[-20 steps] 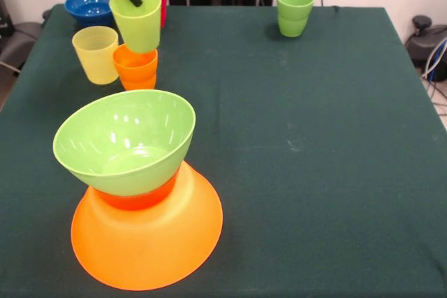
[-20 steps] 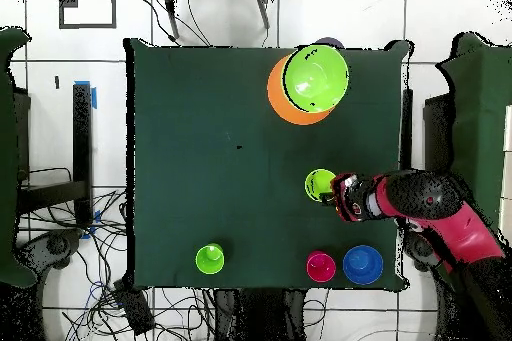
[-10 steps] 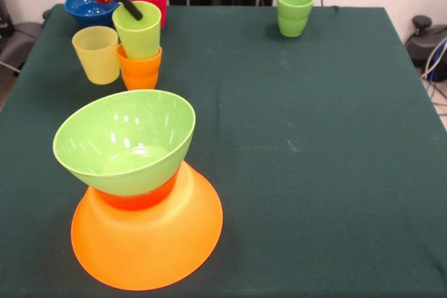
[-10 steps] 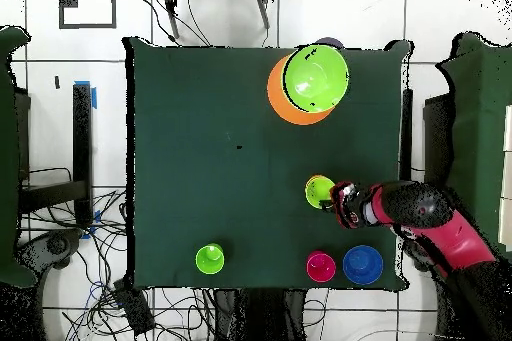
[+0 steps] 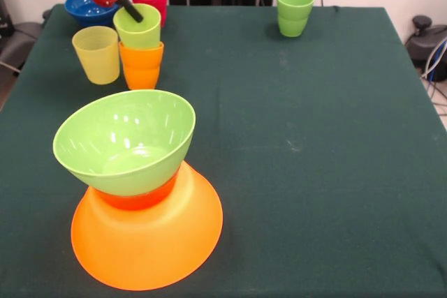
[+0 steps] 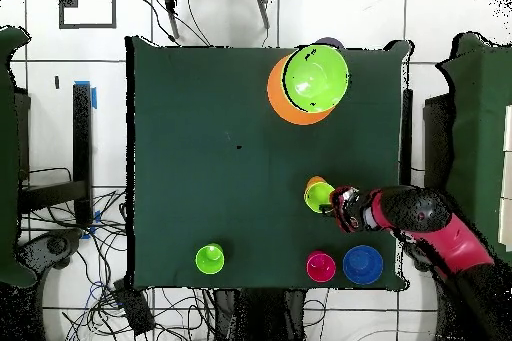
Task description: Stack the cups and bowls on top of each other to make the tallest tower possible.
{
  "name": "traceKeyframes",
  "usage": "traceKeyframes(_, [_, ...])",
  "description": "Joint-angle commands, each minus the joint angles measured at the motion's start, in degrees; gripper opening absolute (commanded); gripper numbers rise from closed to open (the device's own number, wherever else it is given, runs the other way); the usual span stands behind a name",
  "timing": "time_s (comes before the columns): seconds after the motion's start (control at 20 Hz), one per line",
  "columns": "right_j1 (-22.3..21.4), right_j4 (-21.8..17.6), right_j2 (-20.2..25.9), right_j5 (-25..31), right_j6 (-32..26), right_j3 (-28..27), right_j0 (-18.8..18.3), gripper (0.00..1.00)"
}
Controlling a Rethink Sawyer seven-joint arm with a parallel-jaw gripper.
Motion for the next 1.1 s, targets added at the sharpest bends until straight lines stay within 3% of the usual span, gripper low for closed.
traceKeyframes(0.05, [2.0,-4.4,3.8,-2.1,-11.1,0.1,1.0,0.0])
traceKeyframes(0.25, [3.3,-5.2,4.5,-3.0,-11.6,-1.7,0.9,0.0])
traceKeyframes(0.6, [1.3,-4.8,6.5,-4.9,-10.6,-1.4,0.8,0.0])
traceKeyframes(1.1, [1.6,-7.1,6.0,-6.0,-9.7,-2.4,1.7,0.0])
